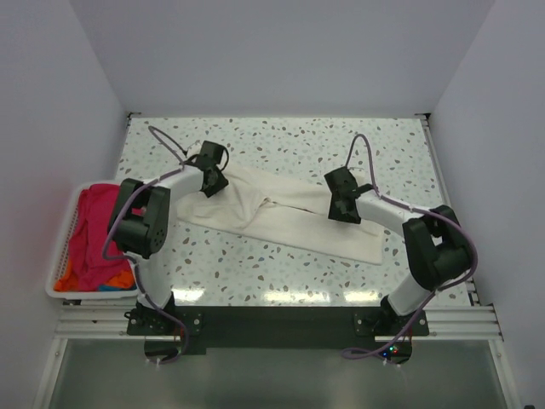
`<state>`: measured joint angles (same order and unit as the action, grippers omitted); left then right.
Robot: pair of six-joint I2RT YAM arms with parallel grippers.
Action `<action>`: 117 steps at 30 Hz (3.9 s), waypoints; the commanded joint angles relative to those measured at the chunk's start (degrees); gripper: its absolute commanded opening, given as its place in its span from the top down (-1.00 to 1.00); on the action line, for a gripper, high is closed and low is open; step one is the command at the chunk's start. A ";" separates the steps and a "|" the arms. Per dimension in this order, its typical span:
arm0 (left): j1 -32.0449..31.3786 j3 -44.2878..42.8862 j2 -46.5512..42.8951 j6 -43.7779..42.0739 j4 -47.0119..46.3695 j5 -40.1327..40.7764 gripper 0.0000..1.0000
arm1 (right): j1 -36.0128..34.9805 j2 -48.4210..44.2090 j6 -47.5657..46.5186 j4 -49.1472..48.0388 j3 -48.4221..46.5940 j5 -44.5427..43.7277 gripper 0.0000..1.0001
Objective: Fold and stack the t-shirts
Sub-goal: Fold the tshirt
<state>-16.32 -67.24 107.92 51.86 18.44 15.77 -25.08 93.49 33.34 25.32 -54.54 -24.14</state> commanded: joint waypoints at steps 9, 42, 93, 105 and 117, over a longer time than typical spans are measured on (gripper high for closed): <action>-0.21 -24.06 21.87 -12.37 4.42 1.20 0.16 | -8.38 -9.03 6.72 -5.62 12.18 13.42 -0.02; 0.50 -37.55 12.07 -17.15 -3.41 -2.95 -0.31 | -16.23 -8.95 -1.61 1.41 1.02 3.92 -0.38; -6.18 10.88 -36.97 -11.78 5.29 2.51 0.05 | -40.38 -17.12 12.97 4.56 7.70 5.95 0.17; -17.95 26.11 -54.05 -6.34 20.05 -2.49 0.19 | -50.23 -9.57 15.00 11.59 0.67 -2.93 0.20; -28.15 39.03 -56.07 8.52 21.30 -6.36 0.10 | -52.18 -3.93 16.23 10.10 1.10 -3.55 0.20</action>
<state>-42.68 -29.36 52.80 55.18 39.77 10.44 -76.88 89.34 48.21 35.99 -53.41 -25.56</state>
